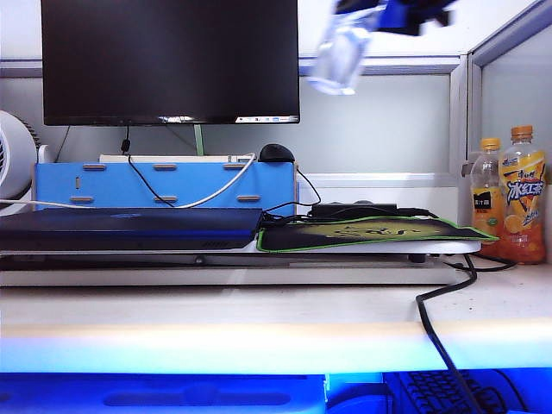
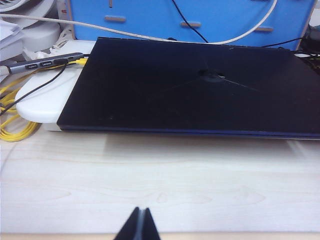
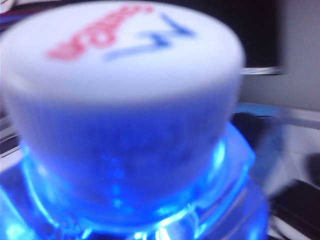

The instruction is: Pick up the mineral water bottle and place it on the laptop.

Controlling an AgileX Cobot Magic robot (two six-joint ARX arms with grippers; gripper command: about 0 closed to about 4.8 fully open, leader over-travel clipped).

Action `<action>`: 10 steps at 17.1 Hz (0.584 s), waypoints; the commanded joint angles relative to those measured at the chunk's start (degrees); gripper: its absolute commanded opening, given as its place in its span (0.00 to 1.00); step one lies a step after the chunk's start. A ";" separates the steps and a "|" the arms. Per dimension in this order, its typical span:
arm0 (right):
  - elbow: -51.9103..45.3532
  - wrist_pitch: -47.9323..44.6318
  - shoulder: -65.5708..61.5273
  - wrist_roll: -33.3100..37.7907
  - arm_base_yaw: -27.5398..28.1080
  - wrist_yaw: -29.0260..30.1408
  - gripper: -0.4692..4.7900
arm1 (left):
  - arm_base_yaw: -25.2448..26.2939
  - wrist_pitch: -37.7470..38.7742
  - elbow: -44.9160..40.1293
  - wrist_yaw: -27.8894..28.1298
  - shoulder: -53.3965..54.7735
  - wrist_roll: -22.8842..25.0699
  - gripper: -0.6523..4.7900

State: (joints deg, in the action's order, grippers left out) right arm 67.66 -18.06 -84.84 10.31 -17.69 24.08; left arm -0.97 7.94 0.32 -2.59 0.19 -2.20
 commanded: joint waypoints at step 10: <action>24.28 -1.11 -20.65 -0.09 -14.29 -0.57 0.10 | 0.07 -0.26 0.07 -0.17 -0.11 0.04 0.12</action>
State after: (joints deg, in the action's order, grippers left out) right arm 89.97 -15.66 -105.01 10.24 -31.22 23.66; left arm -0.97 7.94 0.32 -2.59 0.19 -2.20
